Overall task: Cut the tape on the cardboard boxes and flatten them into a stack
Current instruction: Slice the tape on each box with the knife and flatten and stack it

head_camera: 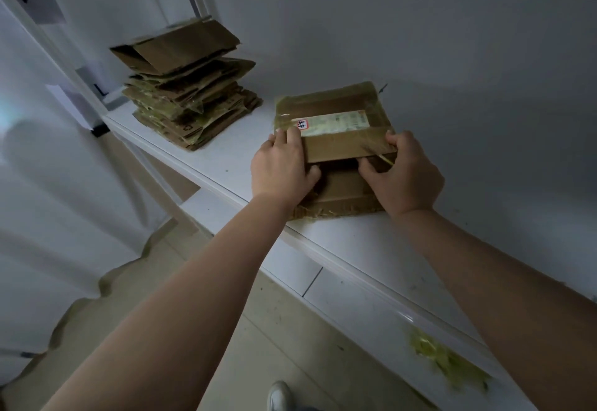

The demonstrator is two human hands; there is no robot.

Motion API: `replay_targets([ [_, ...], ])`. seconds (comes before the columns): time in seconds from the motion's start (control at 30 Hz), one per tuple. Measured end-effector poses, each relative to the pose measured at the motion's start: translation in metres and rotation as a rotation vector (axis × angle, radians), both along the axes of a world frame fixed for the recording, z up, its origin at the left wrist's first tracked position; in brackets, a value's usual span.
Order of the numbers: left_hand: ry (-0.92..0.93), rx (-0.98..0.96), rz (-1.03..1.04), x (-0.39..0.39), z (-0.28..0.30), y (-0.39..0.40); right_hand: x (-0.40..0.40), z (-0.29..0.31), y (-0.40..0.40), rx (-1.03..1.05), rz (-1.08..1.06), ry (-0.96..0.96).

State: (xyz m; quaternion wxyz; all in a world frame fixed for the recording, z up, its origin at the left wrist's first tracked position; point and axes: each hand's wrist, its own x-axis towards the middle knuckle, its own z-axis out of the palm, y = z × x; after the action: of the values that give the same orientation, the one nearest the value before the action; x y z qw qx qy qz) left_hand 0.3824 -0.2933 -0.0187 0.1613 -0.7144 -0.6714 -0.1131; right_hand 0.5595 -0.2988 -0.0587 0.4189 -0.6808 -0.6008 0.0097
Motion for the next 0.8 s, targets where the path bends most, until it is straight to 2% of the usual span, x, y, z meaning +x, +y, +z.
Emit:
replay_targets([
  [0.23, -0.02, -0.074, -0.092, -0.012, 0.007, -0.006, 0.006, 0.01, -0.015, -0.068, 0.108, 0.002],
  [0.47, -0.115, -0.455, -0.271, -0.052, 0.022, -0.009, 0.036, 0.031, -0.02, -0.262, 0.329, 0.005],
  [0.53, -0.153, -0.501, -0.335, -0.062, 0.022, -0.009, 0.041, 0.03, -0.022, -0.275, 0.358, 0.044],
  [0.6, -0.147, -0.477, -0.399, -0.074, 0.023, -0.011, 0.045, 0.031, -0.024, -0.29, 0.362, 0.101],
  [0.7, -0.092, -0.341, -0.431, -0.094, 0.027, -0.017, 0.053, 0.035, -0.024, -0.303, 0.368, 0.177],
  [0.8, 0.017, -0.264, -0.442, -0.108, 0.023, -0.023, 0.056, 0.036, -0.024, -0.317, 0.41, 0.153],
])
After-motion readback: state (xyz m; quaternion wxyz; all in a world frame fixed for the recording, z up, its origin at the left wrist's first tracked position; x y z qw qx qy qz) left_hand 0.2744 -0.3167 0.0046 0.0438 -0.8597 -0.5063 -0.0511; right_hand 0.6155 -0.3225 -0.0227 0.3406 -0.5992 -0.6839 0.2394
